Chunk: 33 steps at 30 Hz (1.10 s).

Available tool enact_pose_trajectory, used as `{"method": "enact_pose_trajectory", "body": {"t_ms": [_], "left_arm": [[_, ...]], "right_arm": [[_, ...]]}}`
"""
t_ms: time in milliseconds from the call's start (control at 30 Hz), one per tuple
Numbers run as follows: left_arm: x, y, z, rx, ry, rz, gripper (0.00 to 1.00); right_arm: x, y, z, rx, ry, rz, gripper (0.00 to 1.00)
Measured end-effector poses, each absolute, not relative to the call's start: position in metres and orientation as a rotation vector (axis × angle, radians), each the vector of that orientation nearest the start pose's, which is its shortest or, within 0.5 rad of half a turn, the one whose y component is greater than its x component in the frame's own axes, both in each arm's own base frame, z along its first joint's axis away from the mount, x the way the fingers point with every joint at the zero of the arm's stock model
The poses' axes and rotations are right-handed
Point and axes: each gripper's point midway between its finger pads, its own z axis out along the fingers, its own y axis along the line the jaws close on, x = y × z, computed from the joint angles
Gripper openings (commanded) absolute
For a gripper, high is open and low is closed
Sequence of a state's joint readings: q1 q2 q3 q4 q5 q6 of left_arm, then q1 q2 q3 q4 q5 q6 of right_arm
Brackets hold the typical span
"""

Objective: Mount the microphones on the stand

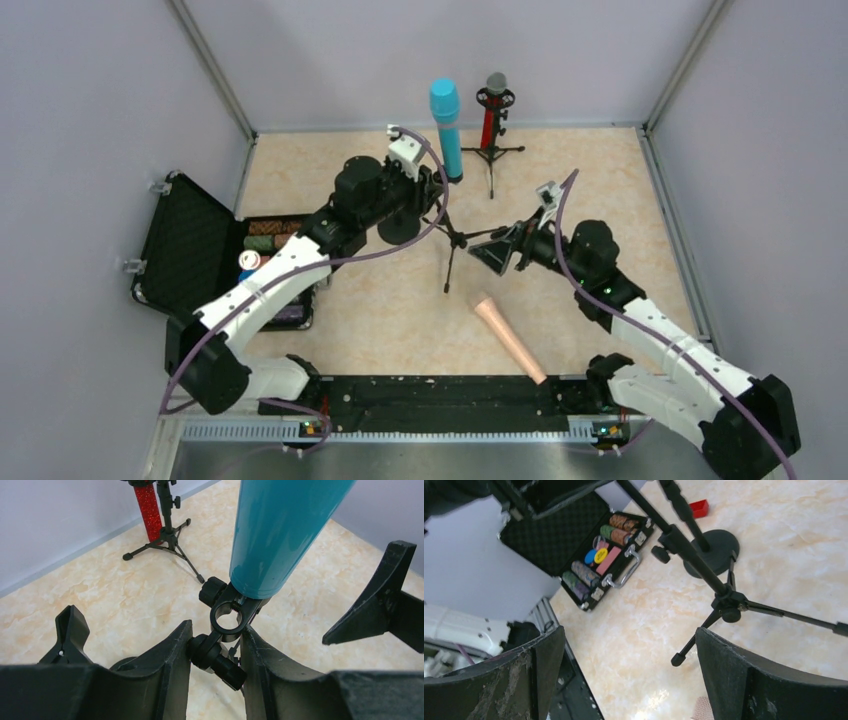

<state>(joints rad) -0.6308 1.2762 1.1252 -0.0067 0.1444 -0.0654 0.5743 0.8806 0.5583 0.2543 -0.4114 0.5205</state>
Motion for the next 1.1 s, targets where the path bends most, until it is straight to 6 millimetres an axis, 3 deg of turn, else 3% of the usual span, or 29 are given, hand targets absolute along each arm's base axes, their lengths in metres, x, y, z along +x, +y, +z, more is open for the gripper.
{"method": "enact_pose_trajectory", "body": {"t_ms": [167,367,667,867,1100], "left_arm": [[0.361,-0.282,0.303,0.607,1.683,-0.588,0.0],[0.405,-0.284,0.308,0.577,1.682,-0.55,0.0],[0.469,-0.278,0.301,0.521,1.7,-0.488,0.0],[0.491,-0.263,0.297,0.486,1.706,-0.397,0.0],[0.511,-0.265,0.304,0.494,1.678,-0.354,0.0]], "right_arm": [[0.259,0.215,0.247,-0.188,1.748,1.214,0.98],[0.274,0.183,0.241,-0.045,1.766,1.24,0.97],[0.272,0.182,0.222,-0.015,1.835,1.258,0.97],[0.274,0.181,0.211,-0.014,1.871,1.244,0.97],[0.275,0.181,0.203,-0.014,1.896,1.233,0.97]]}}
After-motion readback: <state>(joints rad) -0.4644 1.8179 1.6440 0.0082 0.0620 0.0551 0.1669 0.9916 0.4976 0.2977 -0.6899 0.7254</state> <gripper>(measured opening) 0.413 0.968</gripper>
